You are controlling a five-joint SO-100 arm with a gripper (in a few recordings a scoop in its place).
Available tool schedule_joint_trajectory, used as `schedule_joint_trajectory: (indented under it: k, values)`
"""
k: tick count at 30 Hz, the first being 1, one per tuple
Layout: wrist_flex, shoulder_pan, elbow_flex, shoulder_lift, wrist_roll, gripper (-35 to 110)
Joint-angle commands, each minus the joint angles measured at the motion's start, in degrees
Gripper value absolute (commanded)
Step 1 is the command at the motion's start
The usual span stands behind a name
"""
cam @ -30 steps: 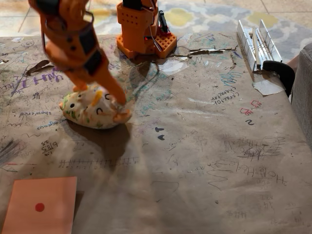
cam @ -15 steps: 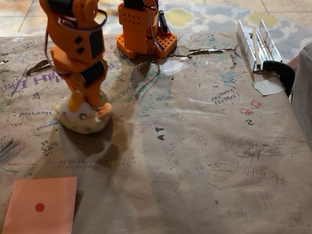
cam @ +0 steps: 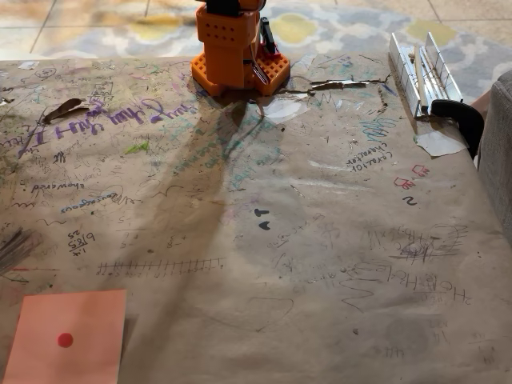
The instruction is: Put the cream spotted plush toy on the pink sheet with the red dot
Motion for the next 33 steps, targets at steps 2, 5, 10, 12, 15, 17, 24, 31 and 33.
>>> schedule_joint_trajectory:
  k: [2,5,10,12,15,17,24,31,33]
  values:
    - [-19.34,-0.88,6.42,22.94,-2.55,0]
    - [-22.50,-1.14,8.61,28.92,-4.31,0]
    - [-49.92,-1.32,20.65,32.78,-15.21,0]
    - [-58.89,-0.70,23.03,32.70,-18.28,0]
    - [-53.44,0.53,16.17,32.52,-16.17,0]
    - [-51.15,1.05,12.04,32.34,-16.00,0]
    - [-51.15,1.32,7.29,32.78,-27.60,0]
    - [-49.83,2.81,4.22,32.87,-30.59,0]
    - [-49.75,2.72,3.69,32.87,-31.29,0]
